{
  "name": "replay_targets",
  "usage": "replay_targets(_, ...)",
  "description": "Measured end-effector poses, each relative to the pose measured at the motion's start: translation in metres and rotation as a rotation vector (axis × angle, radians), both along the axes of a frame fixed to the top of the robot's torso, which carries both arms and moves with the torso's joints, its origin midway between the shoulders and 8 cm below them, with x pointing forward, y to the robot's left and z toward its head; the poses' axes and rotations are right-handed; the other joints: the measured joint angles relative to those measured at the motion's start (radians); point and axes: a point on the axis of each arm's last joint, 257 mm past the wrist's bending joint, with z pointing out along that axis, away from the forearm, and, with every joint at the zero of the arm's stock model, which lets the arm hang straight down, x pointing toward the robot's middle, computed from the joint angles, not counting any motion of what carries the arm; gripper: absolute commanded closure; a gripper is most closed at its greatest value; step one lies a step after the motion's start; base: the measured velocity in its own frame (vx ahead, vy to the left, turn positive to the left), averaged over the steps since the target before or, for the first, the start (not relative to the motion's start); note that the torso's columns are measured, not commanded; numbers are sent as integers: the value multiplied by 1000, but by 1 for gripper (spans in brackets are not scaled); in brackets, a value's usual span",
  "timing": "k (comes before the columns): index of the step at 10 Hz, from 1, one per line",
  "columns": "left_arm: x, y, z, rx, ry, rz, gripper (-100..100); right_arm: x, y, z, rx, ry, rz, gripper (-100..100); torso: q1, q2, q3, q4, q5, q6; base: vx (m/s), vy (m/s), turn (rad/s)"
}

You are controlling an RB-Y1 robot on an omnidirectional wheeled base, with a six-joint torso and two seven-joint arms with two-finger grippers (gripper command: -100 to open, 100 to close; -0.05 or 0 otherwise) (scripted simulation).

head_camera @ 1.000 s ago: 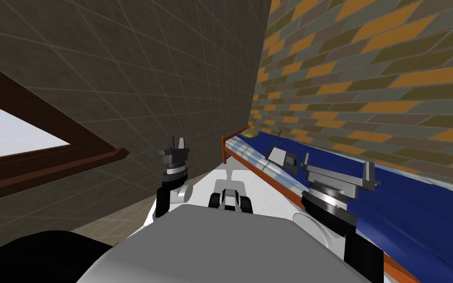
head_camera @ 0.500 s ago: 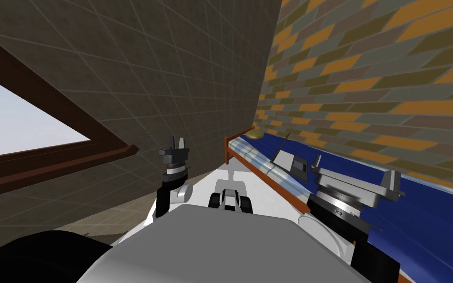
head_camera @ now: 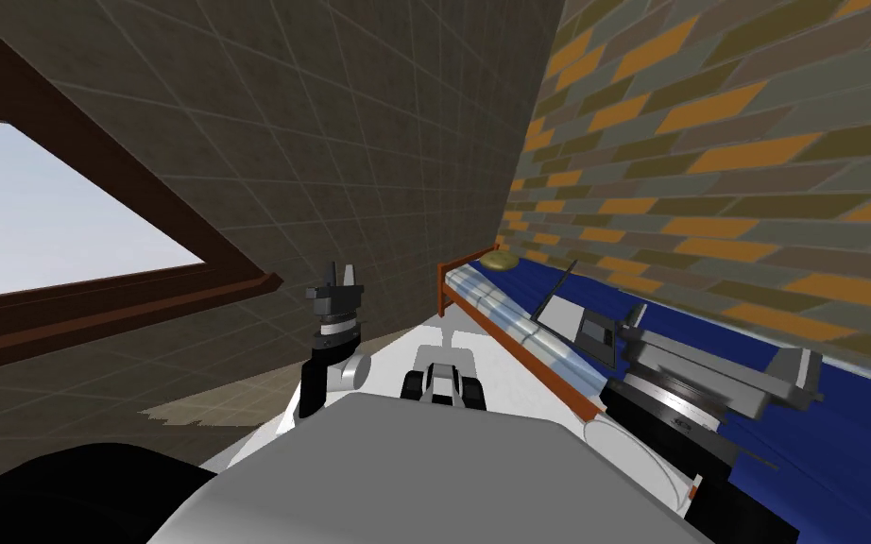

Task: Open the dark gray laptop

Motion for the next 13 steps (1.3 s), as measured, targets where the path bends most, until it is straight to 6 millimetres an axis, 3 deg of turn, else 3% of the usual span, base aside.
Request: replay_targets(13,0,0,0,0,0,0,0,-43,-64,-28,403,-267,-9,-100,0,0,0,0,0,0,25,-21,154)
